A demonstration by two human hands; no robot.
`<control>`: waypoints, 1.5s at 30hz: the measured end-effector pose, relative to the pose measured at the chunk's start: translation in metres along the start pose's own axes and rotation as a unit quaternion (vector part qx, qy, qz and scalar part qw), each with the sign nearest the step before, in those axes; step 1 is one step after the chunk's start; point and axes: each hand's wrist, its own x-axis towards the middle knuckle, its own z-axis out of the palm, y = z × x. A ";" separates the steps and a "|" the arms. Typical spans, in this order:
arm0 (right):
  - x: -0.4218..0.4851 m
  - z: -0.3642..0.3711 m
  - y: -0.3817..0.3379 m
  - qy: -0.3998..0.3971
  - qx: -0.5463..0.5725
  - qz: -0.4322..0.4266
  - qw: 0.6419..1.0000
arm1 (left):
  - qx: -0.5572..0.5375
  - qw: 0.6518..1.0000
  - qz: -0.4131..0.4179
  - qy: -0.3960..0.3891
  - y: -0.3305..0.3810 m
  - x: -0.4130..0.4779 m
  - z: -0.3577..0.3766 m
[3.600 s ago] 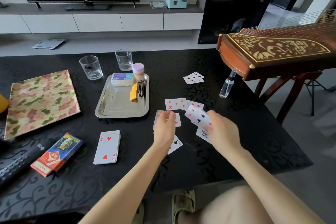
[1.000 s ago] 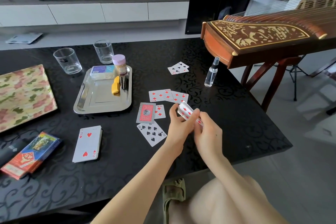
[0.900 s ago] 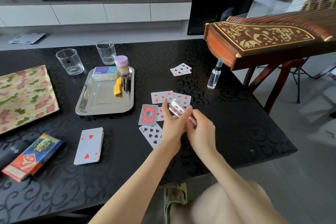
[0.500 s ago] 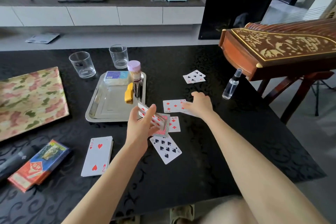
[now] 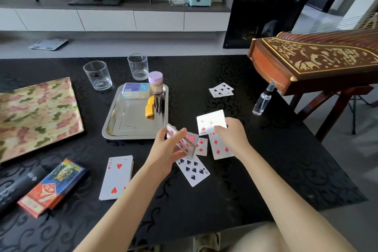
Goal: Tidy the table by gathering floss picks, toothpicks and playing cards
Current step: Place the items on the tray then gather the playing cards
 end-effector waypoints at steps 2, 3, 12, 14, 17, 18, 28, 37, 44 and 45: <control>-0.026 -0.004 -0.010 0.025 0.026 -0.054 0.998 | -0.015 1.000 -0.002 -0.024 -0.001 -0.004 0.008; -0.039 -0.004 -0.014 0.039 0.024 -0.089 0.995 | -0.020 0.999 0.000 -0.039 -0.001 -0.006 0.013; -0.093 -0.025 -0.021 -0.072 -0.137 -0.312 0.937 | -0.105 0.986 0.006 -0.130 0.001 -0.029 0.018; -0.101 -0.030 -0.020 -0.114 -0.191 -0.344 0.912 | -0.101 0.987 0.007 -0.123 0.001 -0.032 0.017; -0.110 -0.038 -0.019 -0.148 -0.204 -0.346 0.904 | -0.082 0.989 0.010 -0.119 0.004 -0.034 0.016; -0.110 -0.042 -0.020 -0.141 -0.199 -0.330 0.912 | -0.073 0.991 0.016 -0.115 0.005 -0.035 0.014; -0.078 -0.044 -0.041 -0.044 -0.073 -0.148 0.985 | 0.118 0.975 0.082 -0.171 0.009 -0.035 0.027; -0.030 -0.044 -0.053 -0.216 0.133 -0.057 0.966 | 0.149 0.976 0.069 -0.142 0.031 0.007 0.036; 0.094 -0.021 -0.001 0.003 -0.252 -0.064 0.966 | 0.000 0.999 -0.003 -0.049 0.063 0.054 0.042; 0.110 -0.016 0.006 0.008 -0.299 -0.069 0.952 | -0.013 0.999 -0.005 -0.049 0.065 0.060 0.041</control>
